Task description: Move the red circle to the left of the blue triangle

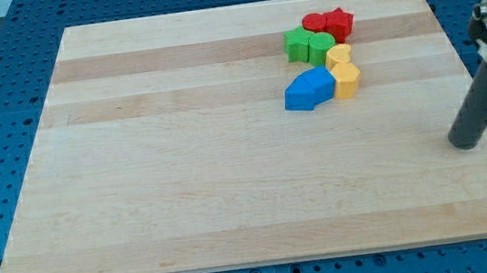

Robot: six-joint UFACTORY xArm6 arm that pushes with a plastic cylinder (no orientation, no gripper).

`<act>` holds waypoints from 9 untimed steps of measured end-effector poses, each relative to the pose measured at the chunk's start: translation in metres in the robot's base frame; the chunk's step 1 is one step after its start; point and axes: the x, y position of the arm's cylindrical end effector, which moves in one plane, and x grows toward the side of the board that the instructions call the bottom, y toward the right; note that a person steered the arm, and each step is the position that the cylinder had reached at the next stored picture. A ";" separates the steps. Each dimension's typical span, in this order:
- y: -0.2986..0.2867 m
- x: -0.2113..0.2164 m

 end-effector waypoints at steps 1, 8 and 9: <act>0.087 -0.008; -0.101 -0.240; -0.151 -0.246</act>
